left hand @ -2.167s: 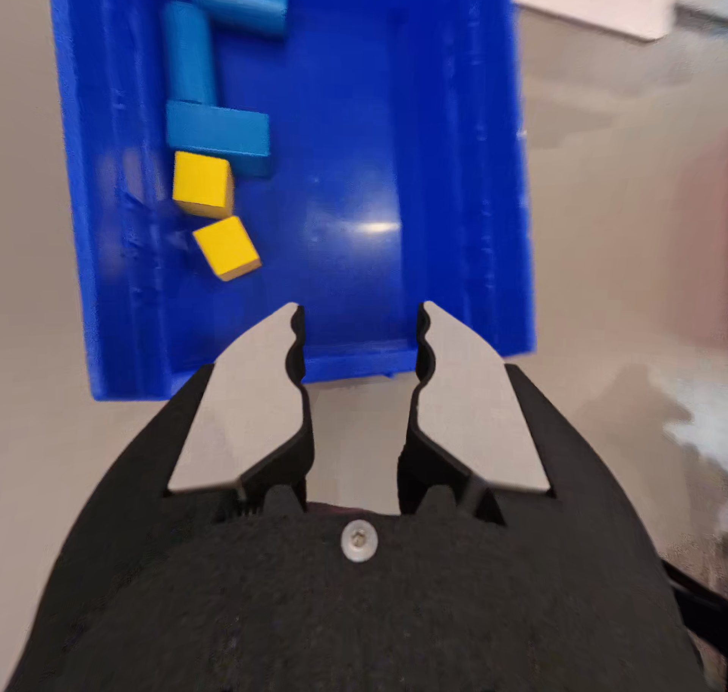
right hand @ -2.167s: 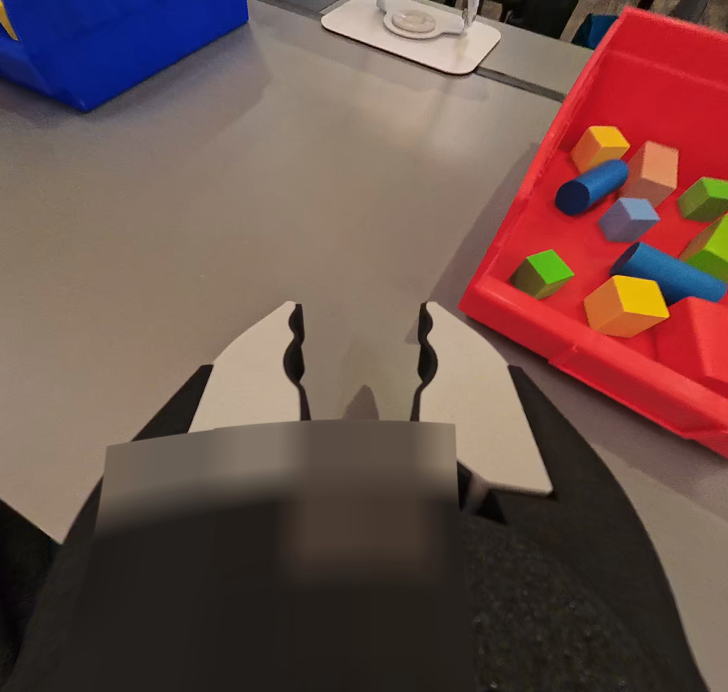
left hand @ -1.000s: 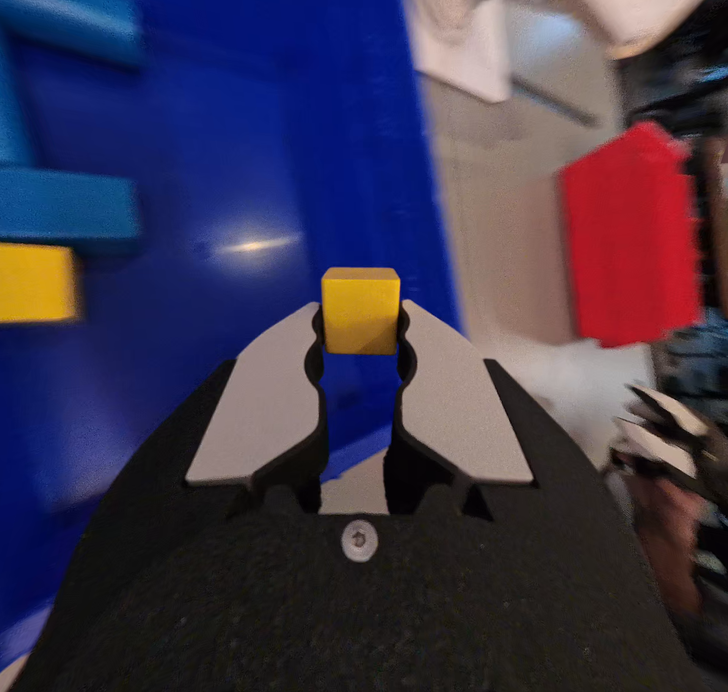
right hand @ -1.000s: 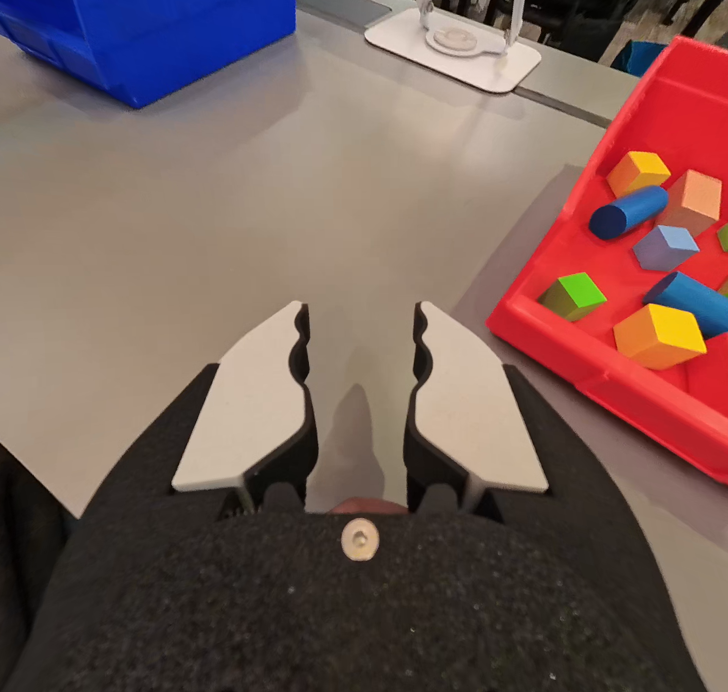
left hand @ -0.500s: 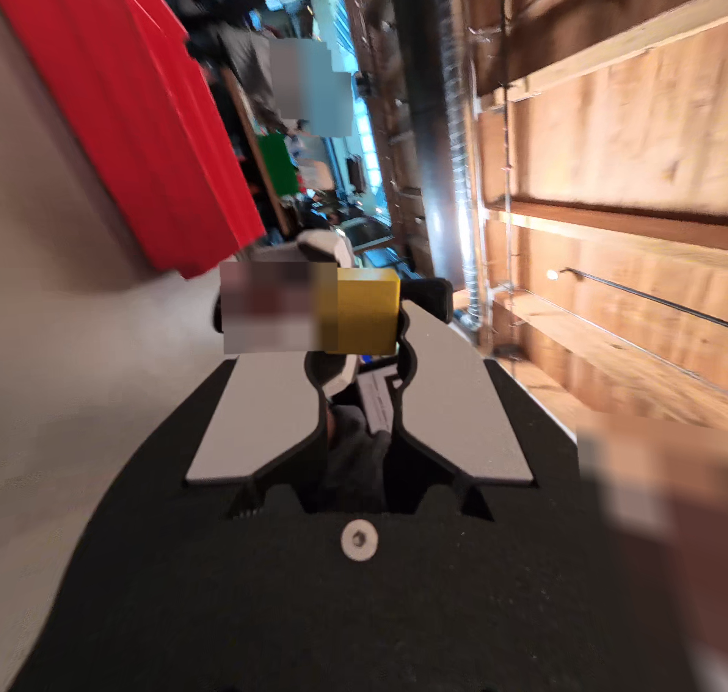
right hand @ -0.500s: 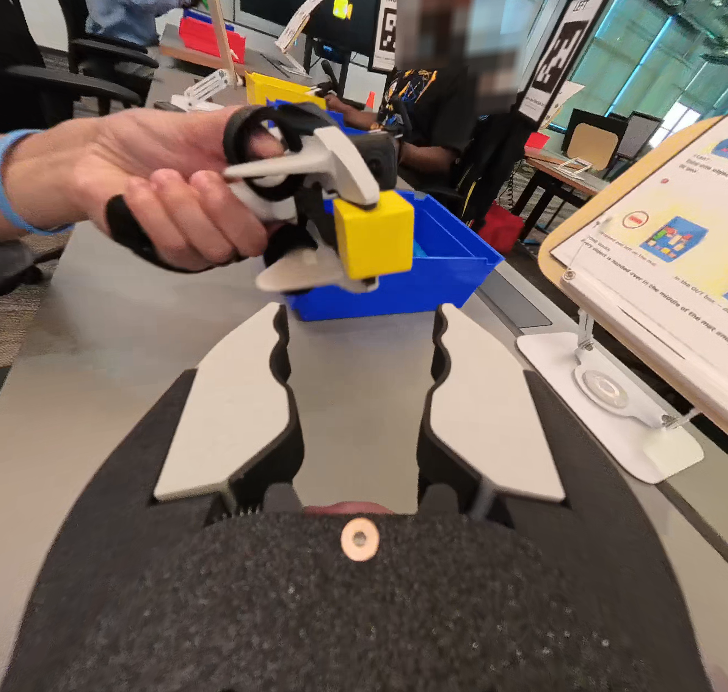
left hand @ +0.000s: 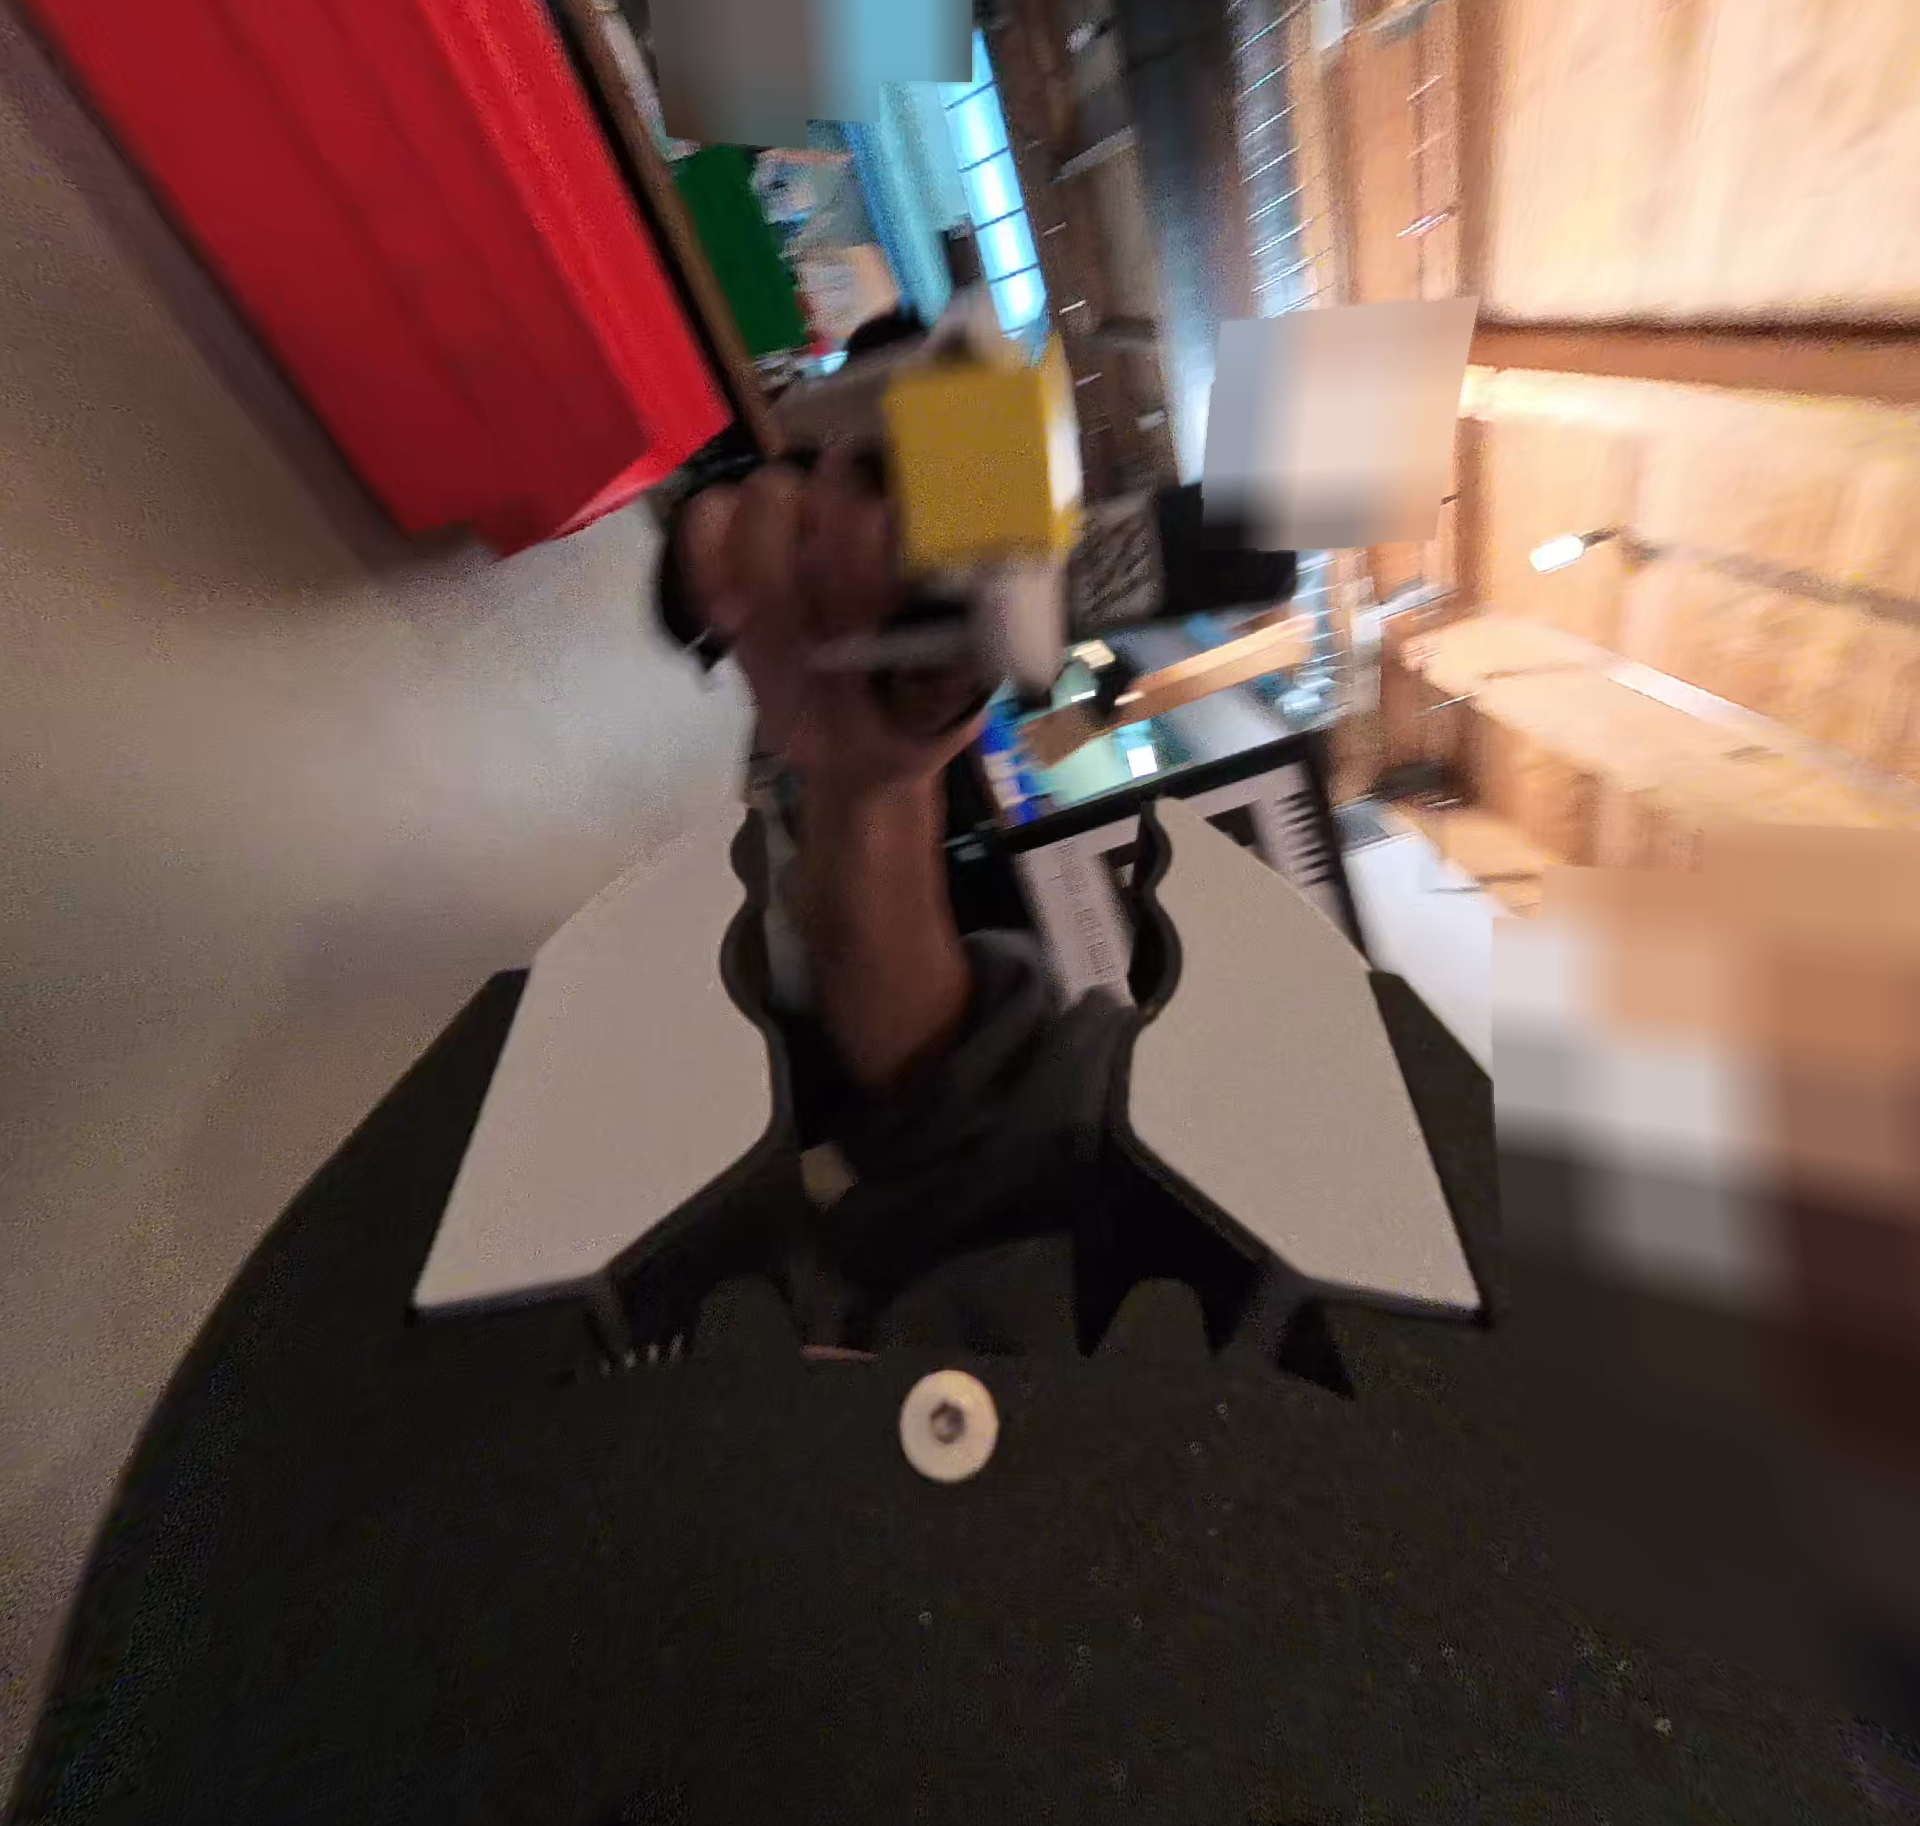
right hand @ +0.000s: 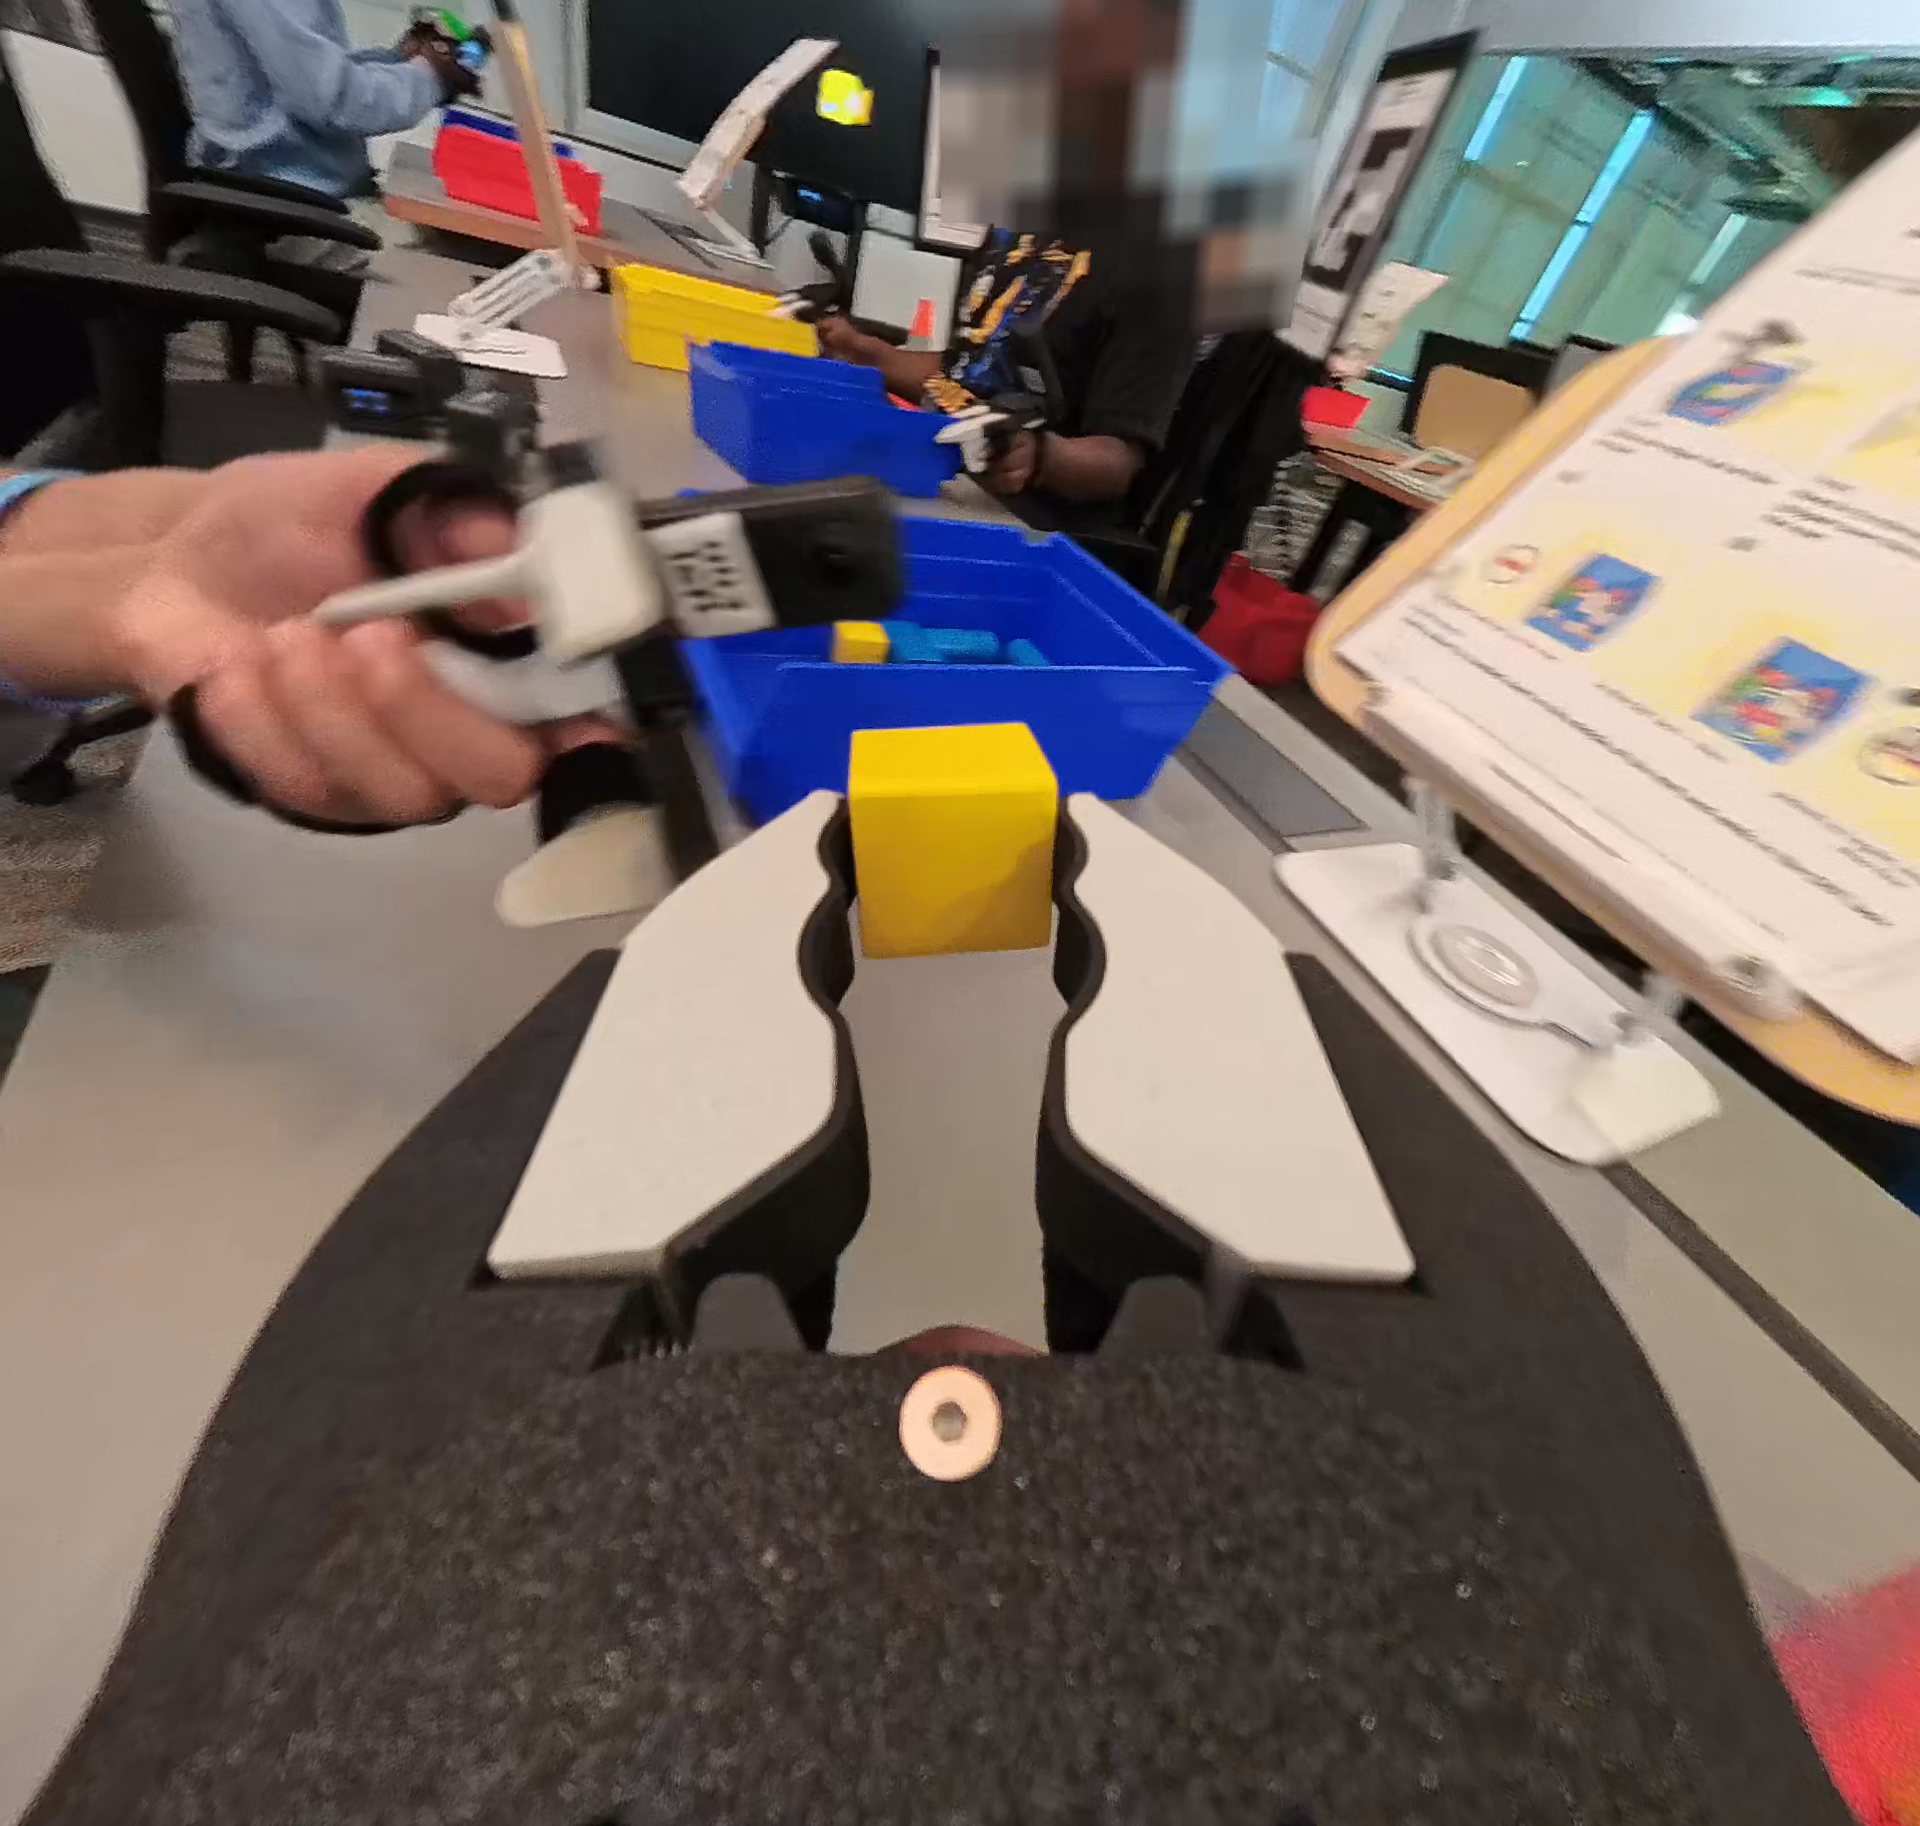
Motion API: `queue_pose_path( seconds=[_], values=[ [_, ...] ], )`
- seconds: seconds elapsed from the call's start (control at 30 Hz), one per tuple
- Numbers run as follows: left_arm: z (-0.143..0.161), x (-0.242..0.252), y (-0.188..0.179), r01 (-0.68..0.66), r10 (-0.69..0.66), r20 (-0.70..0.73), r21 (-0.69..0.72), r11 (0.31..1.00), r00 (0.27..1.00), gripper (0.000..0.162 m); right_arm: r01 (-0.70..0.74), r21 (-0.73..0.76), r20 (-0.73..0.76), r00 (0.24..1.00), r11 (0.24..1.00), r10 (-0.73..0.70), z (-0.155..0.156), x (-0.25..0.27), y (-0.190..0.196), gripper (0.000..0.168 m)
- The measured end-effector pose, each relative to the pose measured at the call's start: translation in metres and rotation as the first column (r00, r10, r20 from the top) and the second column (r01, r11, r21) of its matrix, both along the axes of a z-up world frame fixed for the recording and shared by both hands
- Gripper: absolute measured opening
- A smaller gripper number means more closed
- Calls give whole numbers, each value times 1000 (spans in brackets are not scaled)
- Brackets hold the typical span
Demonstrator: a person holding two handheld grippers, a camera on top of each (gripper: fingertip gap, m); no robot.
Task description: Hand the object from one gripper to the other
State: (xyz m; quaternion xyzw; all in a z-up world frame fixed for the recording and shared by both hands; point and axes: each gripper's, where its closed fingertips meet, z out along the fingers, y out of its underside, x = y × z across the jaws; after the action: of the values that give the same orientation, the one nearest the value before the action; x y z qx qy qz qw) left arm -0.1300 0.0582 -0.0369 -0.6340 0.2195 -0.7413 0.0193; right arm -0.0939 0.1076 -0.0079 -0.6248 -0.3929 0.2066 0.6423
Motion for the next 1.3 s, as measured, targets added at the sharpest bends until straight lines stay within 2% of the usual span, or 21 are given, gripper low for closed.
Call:
queue_pose_path(
  seconds=[0.03, 0.1, 0.17, 0.23, 0.3, 0.33, 0.4, 0.5, 0.6, 0.7, 0.8, 0.93, 0.97, 1.0, 1.03, 1.1, 1.2, 1.27, 1.3],
  values=[
    [-17, -5, -13, 3, 1, -56, 68, 998, 998, 69, 49, -2, -8, 999, 999, -49, 9, 19, 3, 35],
    [-49, -20, -45, 40, -15, -132, 188, 981, 991, 61, 197, -16, -24, 980, 980, -197, 26, 72, 11, 35],
    [-74, -36, -66, 68, 10, -227, 332, 941, 974, 53, 371, -66, -25, 927, 926, -374, 34, 134, 22, 35],
    [-91, -49, -70, 94, 70, -309, 487, 868, 949, 47, 507, -200, 40, 859, 839, -510, 18, 189, 35, 35],
    [-97, -54, -59, 72, 175, -338, 608, 790, 925, 45, 621, -350, 195, 780, 701, -594, -21, 233, 47, 35],
    [-96, -54, -53, 59, 204, -336, 632, 773, 920, 44, 658, -399, 276, 750, 639, -601, -41, 246, 52, 35],
    [-90, -50, -50, 16, 207, -299, 602, 799, 932, 43, 669, -469, 417, 743, 577, -523, -82, 252, 61, 36],
    [-92, -51, -54, 9, 140, -278, 475, 880, 950, 40, 680, -558, 621, 723, 476, -304, -131, 255, 68, 36],
    [-92, -54, -49, -6, 142, -279, 437, 900, 950, 40, 700, -587, 714, 684, 408, -146, -155, 258, 73, 35],
    [-96, -59, -45, 8, 161, -309, 481, 876, 937, 40, 742, -571, 790, 613, 352, -10, -173, 267, 69, 35],
    [-99, -59, -48, 34, 163, -334, 514, 857, 928, 40, 766, -555, 819, 572, 323, 50, -184, 272, 67, 35],
    [-103, -56, -54, 65, 161, -352, 549, 834, 922, 40, 762, -552, 815, 578, 338, 30, -185, 271, 70, 35],
    [-104, -56, -55, 73, 162, -361, 557, 827, 918, 40, 759, -553, 814, 580, 345, 27, -183, 271, 69, 41],
    [-104, -56, -55, 75, 165, -363, 563, 823, 917, 41, 758, -552, 809, 588, 347, 3, -178, 271, 68, 60],
    [-102, -56, -55, 70, 169, -356, 569, 820, 919, 41, 755, -550, 796, 603, 357, -49, -166, 270, 67, 73],
    [-96, -56, -54, 51, 183, -339, 578, 815, 923, 41, 729, -526, 725, 653, 439, -216, -126, 263, 67, 66],
    [-98, -61, -44, 28, 240, -353, 611, 791, 904, 41, 661, -438, 449, 748, 609, -489, -51, 241, 53, 63],
    [-101, -66, -31, 5, 315, -375, 649, 761, 872, 41, 594, -384, 183, 799, 707, -573, -22, 221, 29, 64],
    [-101, -68, -26, -10, 347, -375, 667, 745, 860, 41, 571, -372, 64, 802, 732, -593, -18, 212, 12, 65]
  ],
)
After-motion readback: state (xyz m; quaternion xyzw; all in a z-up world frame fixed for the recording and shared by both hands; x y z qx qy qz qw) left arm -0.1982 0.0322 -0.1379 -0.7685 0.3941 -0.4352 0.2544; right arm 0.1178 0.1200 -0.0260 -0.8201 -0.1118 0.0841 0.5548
